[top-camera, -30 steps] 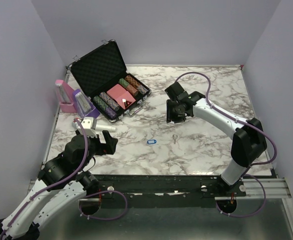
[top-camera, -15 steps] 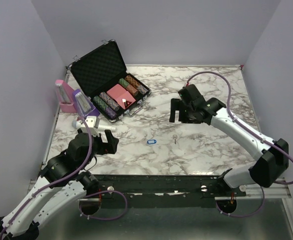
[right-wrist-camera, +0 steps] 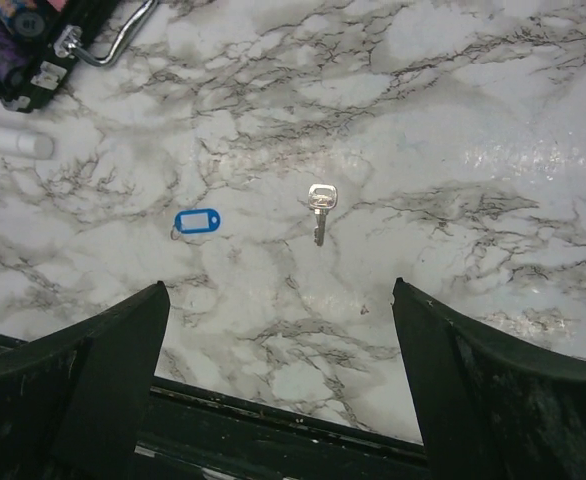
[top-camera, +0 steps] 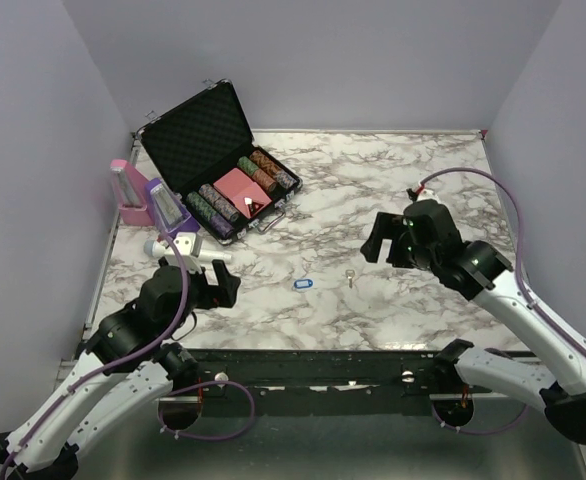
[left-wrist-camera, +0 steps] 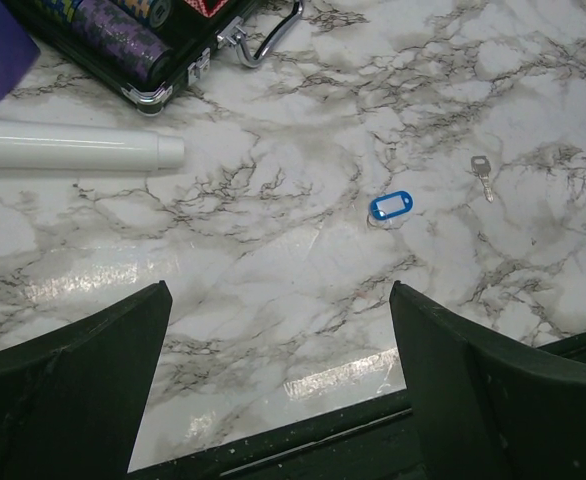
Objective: Remove the keys from the keyring
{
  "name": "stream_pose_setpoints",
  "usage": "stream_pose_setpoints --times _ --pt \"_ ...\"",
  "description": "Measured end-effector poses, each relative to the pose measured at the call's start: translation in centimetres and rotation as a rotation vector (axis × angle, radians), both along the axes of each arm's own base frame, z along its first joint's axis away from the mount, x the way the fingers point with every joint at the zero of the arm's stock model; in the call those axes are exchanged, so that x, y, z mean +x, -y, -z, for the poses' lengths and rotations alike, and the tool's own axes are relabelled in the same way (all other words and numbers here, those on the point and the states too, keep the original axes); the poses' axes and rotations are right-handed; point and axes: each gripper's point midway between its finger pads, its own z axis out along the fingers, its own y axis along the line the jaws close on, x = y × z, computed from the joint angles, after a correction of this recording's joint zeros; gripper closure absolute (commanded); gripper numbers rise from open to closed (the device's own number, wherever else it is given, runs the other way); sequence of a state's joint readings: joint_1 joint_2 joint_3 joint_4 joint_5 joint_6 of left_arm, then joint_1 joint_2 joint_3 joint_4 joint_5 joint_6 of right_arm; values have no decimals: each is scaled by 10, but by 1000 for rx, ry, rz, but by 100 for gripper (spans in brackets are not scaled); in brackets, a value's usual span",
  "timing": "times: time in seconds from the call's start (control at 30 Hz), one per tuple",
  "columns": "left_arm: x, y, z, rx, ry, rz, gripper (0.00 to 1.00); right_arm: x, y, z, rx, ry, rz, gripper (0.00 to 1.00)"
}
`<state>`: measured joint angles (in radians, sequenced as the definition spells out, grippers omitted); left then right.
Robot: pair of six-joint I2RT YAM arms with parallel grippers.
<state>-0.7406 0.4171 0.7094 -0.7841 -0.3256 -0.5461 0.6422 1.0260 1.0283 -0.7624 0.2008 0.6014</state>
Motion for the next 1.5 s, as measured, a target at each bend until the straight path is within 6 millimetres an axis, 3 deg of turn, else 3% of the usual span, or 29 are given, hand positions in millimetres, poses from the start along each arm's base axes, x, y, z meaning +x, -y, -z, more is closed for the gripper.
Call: stream_pose_setpoints --times 0.27,0.57,0.73,0.87,1.03,1.2,1.5 --pt "-1 9 7 -22 1 39 1 -7 14 -28 117 92 107 0" --pt "5 16 14 -18 -16 41 1 -21 47 -13 111 133 227 0" --pt "14 7 21 -3 10 -28 1 -28 54 -29 164 196 239 0" --pt "32 -10 20 57 71 -131 1 -32 57 -41 201 252 228 0" --pt "71 -30 18 133 118 -265 1 -32 52 -47 220 288 179 0" --pt "107 -71 41 187 114 -446 1 -33 43 -52 241 298 131 0" --pt "141 -138 77 248 74 -673 1 -39 33 -51 280 262 92 0"
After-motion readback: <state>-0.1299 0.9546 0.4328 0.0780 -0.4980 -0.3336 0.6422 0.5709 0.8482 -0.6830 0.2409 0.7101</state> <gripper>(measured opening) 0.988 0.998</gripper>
